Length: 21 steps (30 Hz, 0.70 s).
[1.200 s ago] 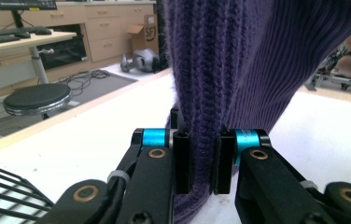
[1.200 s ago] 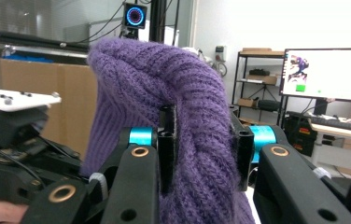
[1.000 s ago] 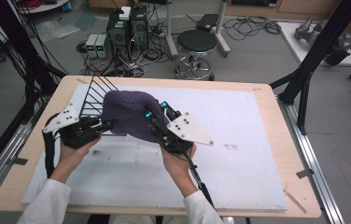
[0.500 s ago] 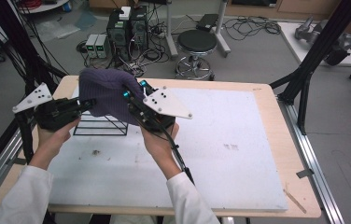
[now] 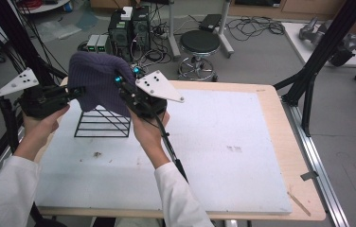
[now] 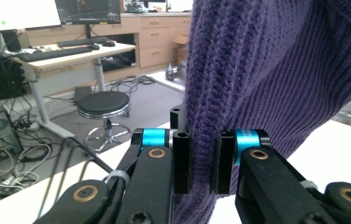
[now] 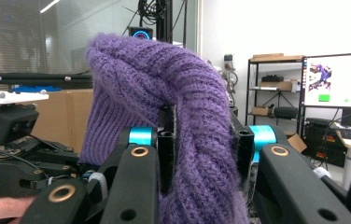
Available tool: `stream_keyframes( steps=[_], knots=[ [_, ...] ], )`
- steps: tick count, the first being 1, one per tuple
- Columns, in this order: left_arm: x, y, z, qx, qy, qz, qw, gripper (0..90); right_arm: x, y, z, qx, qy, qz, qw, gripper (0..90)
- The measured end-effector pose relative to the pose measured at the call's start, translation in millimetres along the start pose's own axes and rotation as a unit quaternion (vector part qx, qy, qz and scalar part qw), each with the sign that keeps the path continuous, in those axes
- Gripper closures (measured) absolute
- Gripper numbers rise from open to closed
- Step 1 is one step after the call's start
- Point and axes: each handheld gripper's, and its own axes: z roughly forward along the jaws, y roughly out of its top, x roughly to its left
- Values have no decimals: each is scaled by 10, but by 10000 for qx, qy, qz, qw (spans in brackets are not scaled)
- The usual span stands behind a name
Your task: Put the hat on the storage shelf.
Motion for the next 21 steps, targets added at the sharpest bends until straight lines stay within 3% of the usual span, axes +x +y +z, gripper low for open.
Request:
stream_keyframes(
  steps=[10, 21],
  knots=[
    [88, 90, -190, -180, 170, 31, 9997, 821, 130, 96, 137, -80, 95, -28, 9999, 714],
    [204, -96, -246, -25, 336, -167, 9993, 816, 206, 1, 306, 147, 203, -103, 9996, 711]
  ],
)
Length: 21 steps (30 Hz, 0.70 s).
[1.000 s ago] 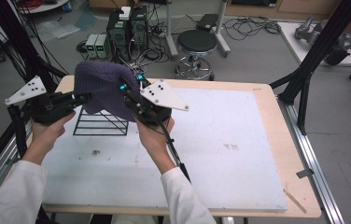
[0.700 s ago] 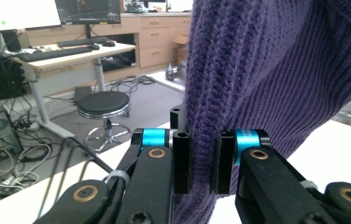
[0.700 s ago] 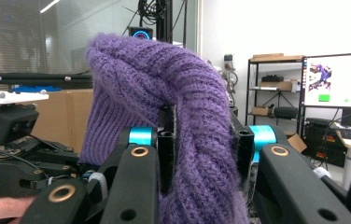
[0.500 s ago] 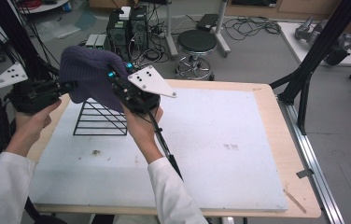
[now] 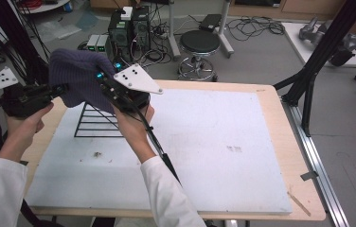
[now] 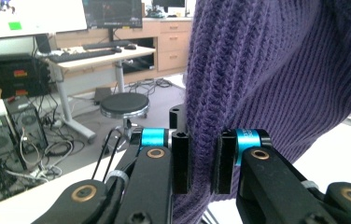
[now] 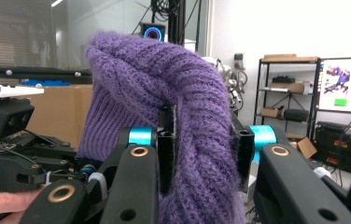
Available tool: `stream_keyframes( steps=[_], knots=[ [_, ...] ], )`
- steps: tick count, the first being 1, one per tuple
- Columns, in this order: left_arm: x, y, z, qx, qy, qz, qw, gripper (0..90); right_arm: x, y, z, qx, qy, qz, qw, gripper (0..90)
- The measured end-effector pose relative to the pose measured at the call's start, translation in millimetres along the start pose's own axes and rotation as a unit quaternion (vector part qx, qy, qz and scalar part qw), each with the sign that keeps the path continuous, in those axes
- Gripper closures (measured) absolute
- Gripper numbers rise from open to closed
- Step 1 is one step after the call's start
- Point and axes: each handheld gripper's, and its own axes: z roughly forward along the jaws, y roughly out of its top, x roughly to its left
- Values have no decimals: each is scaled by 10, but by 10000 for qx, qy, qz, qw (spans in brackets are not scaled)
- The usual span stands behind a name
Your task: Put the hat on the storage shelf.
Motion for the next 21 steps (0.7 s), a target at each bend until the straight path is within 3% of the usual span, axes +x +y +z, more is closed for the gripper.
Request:
stream_keyframes(
  steps=[9, 21],
  knots=[
    [95, -175, 0, 200, 56, -197, 9996, 816, 6, -147, 133, 232, -20, 33, 9997, 710],
    [212, -447, -2, 291, 174, -465, 9983, 815, 51, -364, 289, 481, -18, -44, 9988, 707]
  ],
)
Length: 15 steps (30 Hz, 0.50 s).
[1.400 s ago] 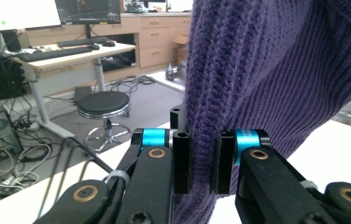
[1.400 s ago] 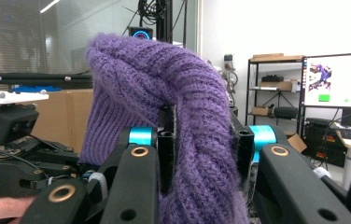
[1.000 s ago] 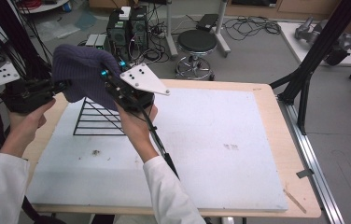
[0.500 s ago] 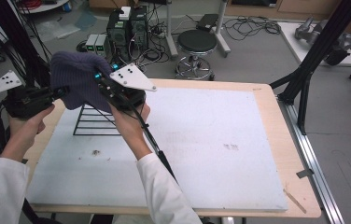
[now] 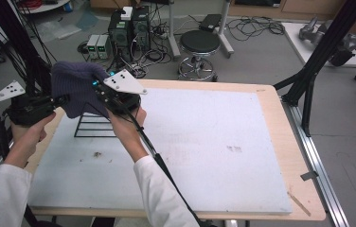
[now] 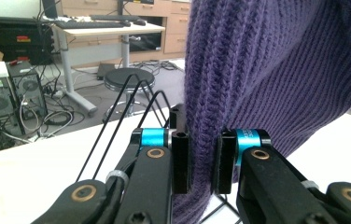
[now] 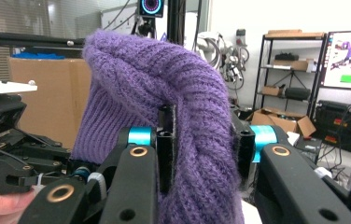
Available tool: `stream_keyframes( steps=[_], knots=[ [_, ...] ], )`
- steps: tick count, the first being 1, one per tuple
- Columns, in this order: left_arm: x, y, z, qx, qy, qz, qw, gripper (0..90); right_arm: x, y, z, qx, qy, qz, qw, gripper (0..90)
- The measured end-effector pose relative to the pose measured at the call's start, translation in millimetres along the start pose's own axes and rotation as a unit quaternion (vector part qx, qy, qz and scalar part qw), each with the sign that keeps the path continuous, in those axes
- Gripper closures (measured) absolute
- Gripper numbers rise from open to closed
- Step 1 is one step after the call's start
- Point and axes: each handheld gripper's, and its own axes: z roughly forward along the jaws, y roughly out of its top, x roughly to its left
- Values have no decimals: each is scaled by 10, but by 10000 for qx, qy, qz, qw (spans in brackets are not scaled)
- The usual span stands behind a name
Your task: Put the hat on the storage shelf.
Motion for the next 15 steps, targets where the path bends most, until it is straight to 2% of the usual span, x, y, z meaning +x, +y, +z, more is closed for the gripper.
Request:
stream_keyframes(
  steps=[7, 15],
  knots=[
    [56, -144, 3, 108, 57, -95, 9999, 812, -9, -126, 94, 168, 8, 84, 9998, 706],
    [139, -334, -9, 185, 130, -280, 9994, 813, 36, -256, 193, 420, 70, 55, 9991, 705]
  ],
)
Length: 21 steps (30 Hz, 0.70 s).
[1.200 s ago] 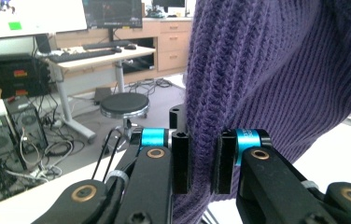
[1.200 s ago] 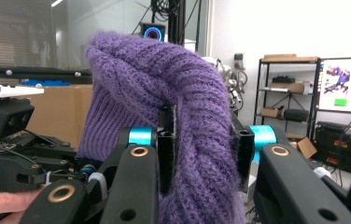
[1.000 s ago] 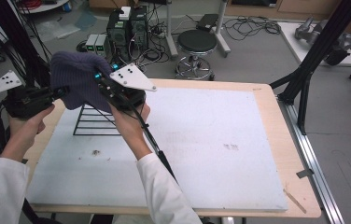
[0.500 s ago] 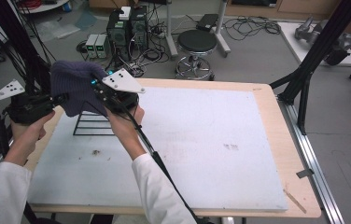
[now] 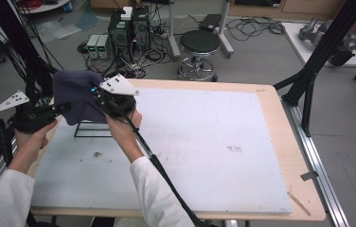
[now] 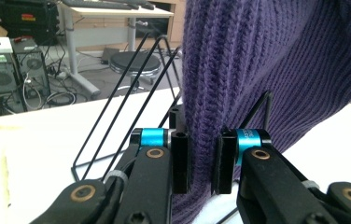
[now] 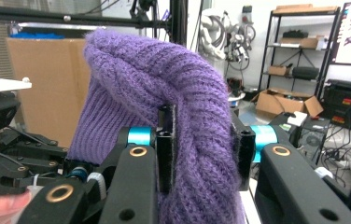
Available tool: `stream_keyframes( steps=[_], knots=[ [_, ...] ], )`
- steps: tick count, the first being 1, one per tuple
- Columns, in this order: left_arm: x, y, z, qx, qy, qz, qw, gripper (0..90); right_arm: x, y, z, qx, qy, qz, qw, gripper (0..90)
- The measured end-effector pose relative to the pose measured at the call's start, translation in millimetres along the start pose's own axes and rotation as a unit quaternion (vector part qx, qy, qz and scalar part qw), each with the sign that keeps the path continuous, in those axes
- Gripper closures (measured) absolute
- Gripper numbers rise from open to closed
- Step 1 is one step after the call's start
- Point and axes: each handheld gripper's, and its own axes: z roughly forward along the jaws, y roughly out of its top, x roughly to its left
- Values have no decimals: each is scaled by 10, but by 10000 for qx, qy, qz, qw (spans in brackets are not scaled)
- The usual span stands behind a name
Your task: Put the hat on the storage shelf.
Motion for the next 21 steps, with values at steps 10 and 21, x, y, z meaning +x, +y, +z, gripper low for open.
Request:
stream_keyframes(
  steps=[10, 21],
  knots=[
    [67, -178, 13, 118, 25, -152, 9998, 812, 21, -183, 64, 150, -31, 100, 9998, 705],
    [121, -374, 29, 128, 149, -272, 9994, 808, 58, -351, 131, 334, -24, 107, 9994, 700]
  ],
)
